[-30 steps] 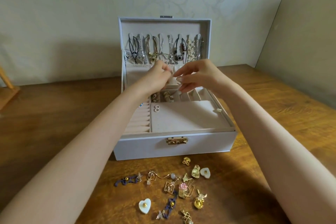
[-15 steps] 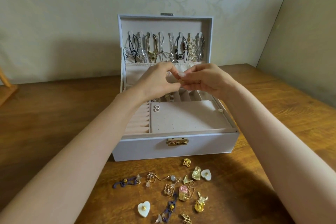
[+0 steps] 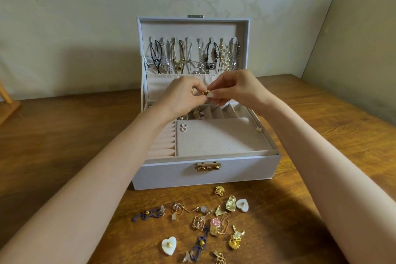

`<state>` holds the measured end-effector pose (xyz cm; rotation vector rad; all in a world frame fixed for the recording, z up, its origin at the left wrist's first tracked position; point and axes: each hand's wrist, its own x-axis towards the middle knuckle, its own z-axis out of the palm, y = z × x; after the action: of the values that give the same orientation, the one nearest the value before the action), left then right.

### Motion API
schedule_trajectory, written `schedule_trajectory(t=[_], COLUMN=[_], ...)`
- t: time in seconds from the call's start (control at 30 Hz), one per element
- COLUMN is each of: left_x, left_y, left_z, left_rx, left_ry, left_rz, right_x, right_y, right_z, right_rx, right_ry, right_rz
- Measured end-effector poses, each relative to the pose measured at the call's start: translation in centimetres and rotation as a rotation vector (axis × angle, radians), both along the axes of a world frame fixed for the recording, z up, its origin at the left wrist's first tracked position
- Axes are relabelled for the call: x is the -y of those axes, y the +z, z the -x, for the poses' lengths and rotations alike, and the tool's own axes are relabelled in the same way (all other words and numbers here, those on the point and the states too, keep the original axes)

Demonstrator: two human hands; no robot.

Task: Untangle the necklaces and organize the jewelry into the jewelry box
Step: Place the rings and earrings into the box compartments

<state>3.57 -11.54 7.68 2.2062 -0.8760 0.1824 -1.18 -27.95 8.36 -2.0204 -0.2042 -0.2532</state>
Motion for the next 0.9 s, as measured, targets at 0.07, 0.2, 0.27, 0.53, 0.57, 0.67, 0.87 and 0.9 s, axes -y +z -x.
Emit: schedule_trajectory(t=[0.07,0.2,0.27,0.53,0.57,0.67,0.87,0.9], left_x=[0.0,0.1,-0.1,-0.2,-0.2,-0.1,-0.1,-0.1], left_y=[-0.1,-0.2,-0.2,-0.3,-0.3,-0.5,-0.5,-0.5], left_z=[0.0,-0.1,-0.1,0.0,0.0,-0.1,-0.2,-0.2], left_rx=[-0.008,0.01,0.024,0.054,0.061,0.084,0.091,0.09], left_ry=[0.013,0.046,0.063,0.054,0.05,0.04,0.033,0.029], left_rz=[0.0,-0.074,-0.102,-0.213,-0.234,-0.297,-0.323,-0.321], right_x=[0.0,0.3,0.4,0.2,0.2,0.1,0.1,0.0], right_y=[0.0,-0.4,-0.7,-1.4,-1.4,-1.3,-1.2,-1.1], right_z=[0.0,-0.4,-0.5,-1.0,-1.0,-0.9,-0.8,-0.7], right_rx=[0.009,0.02,0.034,-0.015,-0.024,-0.05,-0.064,-0.069], right_ry=[-0.021,-0.128,-0.173,-0.23,-0.226,-0.195,-0.174,-0.166], right_rz=[0.049,0.278,0.384,0.558,0.564,0.559,0.552,0.558])
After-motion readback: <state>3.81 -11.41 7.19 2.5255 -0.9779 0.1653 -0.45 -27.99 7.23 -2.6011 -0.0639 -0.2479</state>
